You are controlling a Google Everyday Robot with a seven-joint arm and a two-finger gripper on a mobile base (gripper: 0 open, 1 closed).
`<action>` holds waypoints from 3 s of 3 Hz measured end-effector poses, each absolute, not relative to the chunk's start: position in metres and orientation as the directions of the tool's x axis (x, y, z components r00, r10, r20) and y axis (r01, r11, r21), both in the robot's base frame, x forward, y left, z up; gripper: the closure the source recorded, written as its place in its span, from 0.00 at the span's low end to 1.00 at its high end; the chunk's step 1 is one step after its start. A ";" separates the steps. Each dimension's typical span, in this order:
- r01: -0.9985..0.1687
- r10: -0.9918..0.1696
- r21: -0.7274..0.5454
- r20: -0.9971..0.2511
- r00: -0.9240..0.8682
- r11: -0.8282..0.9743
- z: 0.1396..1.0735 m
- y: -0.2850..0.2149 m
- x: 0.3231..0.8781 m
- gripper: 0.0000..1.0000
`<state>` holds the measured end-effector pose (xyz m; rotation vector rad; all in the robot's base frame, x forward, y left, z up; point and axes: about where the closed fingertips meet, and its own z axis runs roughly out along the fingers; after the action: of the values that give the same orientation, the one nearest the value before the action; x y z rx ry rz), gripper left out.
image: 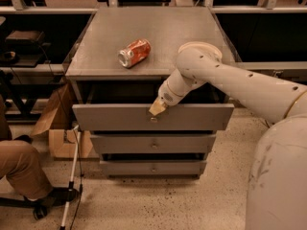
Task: Open top drawer
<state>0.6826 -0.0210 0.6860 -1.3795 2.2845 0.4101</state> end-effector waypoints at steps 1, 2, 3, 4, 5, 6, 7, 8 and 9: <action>-0.890 -0.759 0.029 -0.510 -0.405 0.455 0.686 -0.023 0.680 0.50; -0.890 -0.759 0.029 -0.510 -0.405 0.455 0.686 -0.023 0.681 0.27; -0.892 -0.761 0.030 -0.509 -0.402 0.451 0.684 -0.028 0.676 0.05; -0.905 -0.776 0.030 -0.503 -0.381 0.425 0.666 -0.047 0.652 0.00; -0.913 -0.785 0.024 -0.501 -0.363 0.406 0.662 -0.055 0.640 0.00; -0.928 -0.803 0.001 -0.500 -0.324 0.373 0.661 -0.066 0.623 0.02; -0.928 -0.803 0.001 -0.500 -0.324 0.373 0.663 -0.066 0.623 0.24; -0.931 -0.811 -0.013 -0.497 -0.310 0.364 0.669 -0.069 0.620 0.49; -0.931 -0.811 -0.013 -0.497 -0.310 0.364 0.674 -0.069 0.622 0.70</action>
Offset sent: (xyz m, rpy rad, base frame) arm -0.0649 -0.1106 -0.0919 -0.0351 0.0697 -0.0064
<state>0.6225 -0.0688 0.6742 -1.5146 2.2098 0.3874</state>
